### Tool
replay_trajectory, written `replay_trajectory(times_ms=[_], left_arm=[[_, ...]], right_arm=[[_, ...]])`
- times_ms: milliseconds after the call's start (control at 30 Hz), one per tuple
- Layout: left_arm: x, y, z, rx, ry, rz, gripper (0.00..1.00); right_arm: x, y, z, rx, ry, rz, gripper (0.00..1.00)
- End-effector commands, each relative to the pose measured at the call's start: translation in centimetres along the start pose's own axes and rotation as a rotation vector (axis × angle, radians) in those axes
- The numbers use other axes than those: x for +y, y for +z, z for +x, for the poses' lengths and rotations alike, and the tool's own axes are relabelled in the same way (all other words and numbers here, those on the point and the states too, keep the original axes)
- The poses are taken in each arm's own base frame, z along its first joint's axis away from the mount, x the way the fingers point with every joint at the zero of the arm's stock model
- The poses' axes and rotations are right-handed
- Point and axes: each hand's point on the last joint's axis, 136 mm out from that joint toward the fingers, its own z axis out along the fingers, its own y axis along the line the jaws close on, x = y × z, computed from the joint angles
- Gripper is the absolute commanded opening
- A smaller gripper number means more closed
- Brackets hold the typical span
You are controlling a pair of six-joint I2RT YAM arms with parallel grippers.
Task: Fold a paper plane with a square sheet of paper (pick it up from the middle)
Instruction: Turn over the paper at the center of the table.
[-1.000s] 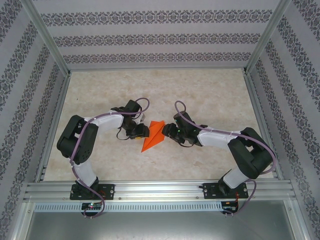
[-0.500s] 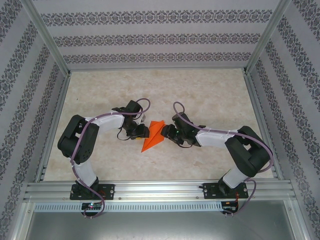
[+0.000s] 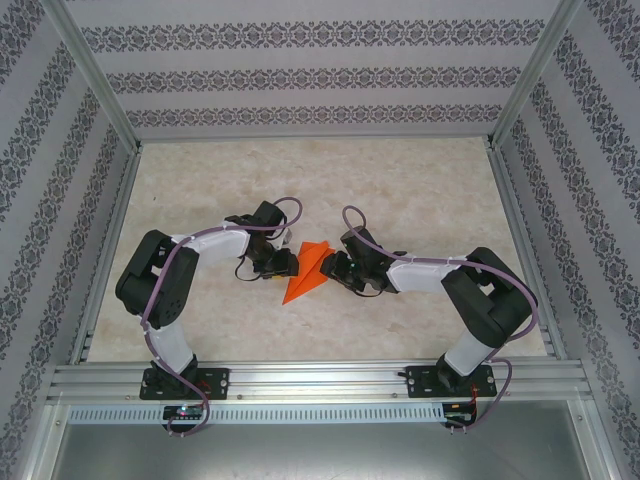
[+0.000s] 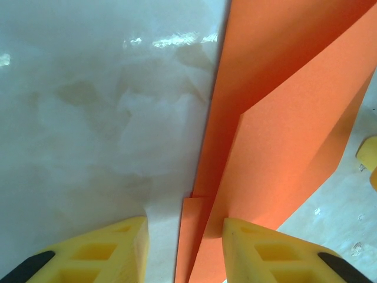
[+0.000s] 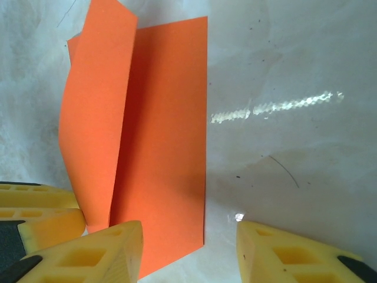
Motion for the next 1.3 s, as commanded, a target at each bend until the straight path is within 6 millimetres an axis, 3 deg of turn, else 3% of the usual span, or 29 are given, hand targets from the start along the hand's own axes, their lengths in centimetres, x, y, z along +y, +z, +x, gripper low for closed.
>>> replay_trajectory(times_ms=[0, 133, 367, 567, 733, 867, 1267], left_arm=[[-1.2, 1.7, 1.6, 0.070, 0.015, 0.034, 0.39], [-1.5, 1.7, 1.7, 0.072, 0.023, 0.034, 0.39], [-1.7, 1.7, 1.8, 0.071, 0.021, 0.037, 0.38], [-1.8, 1.8, 1.8, 0.072, 0.019, 0.039, 0.38], [-1.9, 2.1, 2.0, 0.081, 0.022, 0.038, 0.38], [-1.8, 2.1, 2.2, 0.084, 0.021, 0.036, 0.37], [-2.2, 2.4, 2.4, 0.096, 0.026, 0.050, 0.37]], right_arm=[[2.2, 0.4, -0.1, -0.002, -0.003, -0.070, 0.46], [2.9, -0.2, -0.2, -0.022, -0.003, -0.100, 0.45], [2.1, -0.8, -0.1, -0.042, -0.013, -0.044, 0.46], [1.4, 0.1, 0.2, -0.016, -0.010, -0.016, 0.47], [2.5, 1.0, 0.3, 0.005, -0.006, -0.071, 0.46], [2.2, 1.5, 0.2, 0.004, -0.001, -0.059, 0.46], [3.4, 1.7, -0.2, -0.005, -0.001, -0.106, 0.39]])
